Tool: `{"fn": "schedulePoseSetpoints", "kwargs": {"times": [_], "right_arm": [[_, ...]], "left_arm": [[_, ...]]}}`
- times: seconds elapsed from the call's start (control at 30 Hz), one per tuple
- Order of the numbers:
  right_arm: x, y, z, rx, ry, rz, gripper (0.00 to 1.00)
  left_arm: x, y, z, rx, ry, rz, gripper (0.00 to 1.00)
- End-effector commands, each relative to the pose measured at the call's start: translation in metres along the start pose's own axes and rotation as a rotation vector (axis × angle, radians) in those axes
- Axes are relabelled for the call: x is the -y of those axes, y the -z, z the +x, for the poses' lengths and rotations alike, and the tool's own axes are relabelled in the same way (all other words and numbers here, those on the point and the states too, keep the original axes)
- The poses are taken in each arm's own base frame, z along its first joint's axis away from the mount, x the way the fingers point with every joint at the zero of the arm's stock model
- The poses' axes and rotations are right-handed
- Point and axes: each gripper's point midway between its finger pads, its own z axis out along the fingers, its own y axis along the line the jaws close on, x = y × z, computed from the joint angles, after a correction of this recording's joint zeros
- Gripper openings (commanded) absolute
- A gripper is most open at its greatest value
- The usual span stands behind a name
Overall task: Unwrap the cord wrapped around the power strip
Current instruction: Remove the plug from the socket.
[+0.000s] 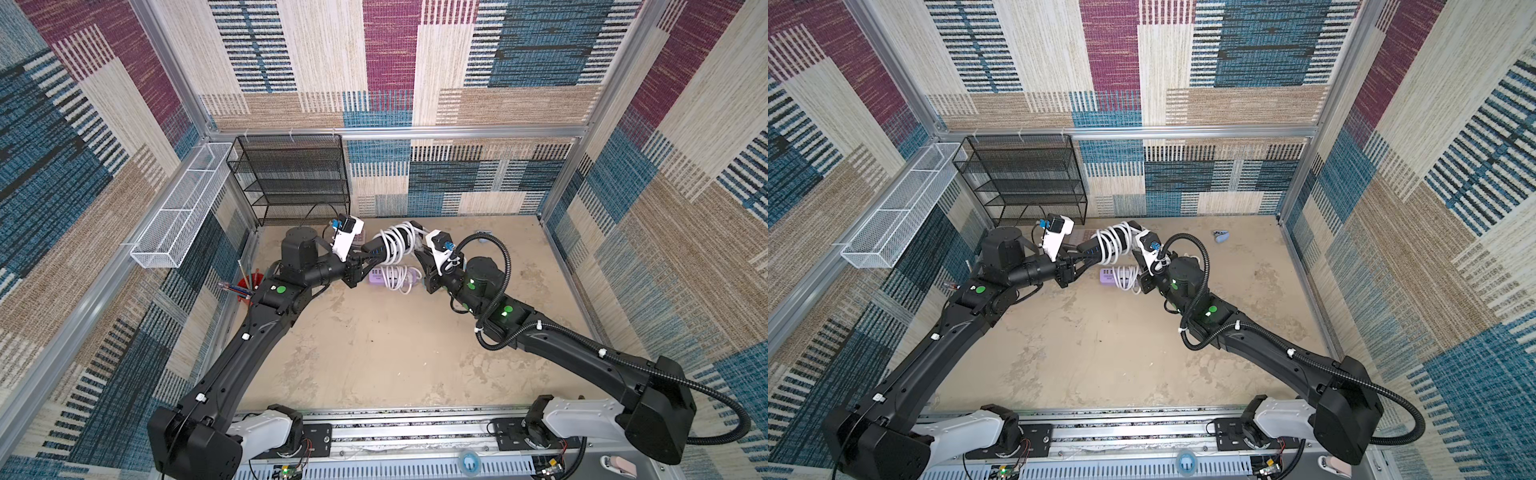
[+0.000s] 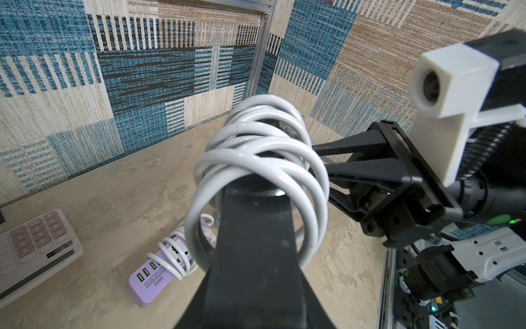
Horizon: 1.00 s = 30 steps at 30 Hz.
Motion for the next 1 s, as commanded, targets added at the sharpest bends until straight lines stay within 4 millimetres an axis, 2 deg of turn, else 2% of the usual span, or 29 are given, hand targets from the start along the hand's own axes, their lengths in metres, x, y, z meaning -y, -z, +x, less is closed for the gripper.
{"fn": "schedulePoseSetpoints", "kwargs": {"times": [0.0, 0.13, 0.27, 0.4, 0.6, 0.77, 0.87, 0.9, 0.97], "right_arm": [[-0.016, 0.012, -0.029, 0.111, 0.004, -0.163, 0.0], [0.015, 0.024, -0.03, 0.119, -0.021, -0.157, 0.0], [0.028, 0.03, -0.033, 0.122, -0.017, -0.155, 0.0], [0.018, 0.028, -0.036, 0.124, -0.019, -0.198, 0.0], [-0.012, 0.026, -0.031, 0.136, 0.003, -0.236, 0.0], [-0.024, 0.037, -0.024, 0.16, 0.009, -0.289, 0.0], [-0.026, 0.036, -0.017, 0.141, 0.018, -0.299, 0.0], [-0.027, 0.036, -0.016, 0.138, 0.019, -0.301, 0.03], [-0.026, 0.038, -0.015, 0.141, 0.02, -0.298, 0.18]], "left_arm": [[-0.02, 0.002, -0.022, 0.08, -0.069, -0.116, 0.0], [-0.022, 0.003, -0.023, 0.081, -0.068, -0.114, 0.0], [-0.024, 0.004, -0.024, 0.084, -0.066, -0.119, 0.0], [-0.025, 0.002, -0.024, 0.084, -0.056, -0.115, 0.0], [-0.026, 0.006, -0.027, 0.098, -0.06, -0.124, 0.0], [-0.027, 0.01, -0.03, 0.111, -0.056, -0.127, 0.0], [-0.026, 0.012, -0.034, 0.123, -0.054, -0.115, 0.0], [-0.025, 0.012, -0.035, 0.123, -0.052, -0.11, 0.0], [-0.023, 0.014, -0.037, 0.127, -0.057, -0.102, 0.0]]}}
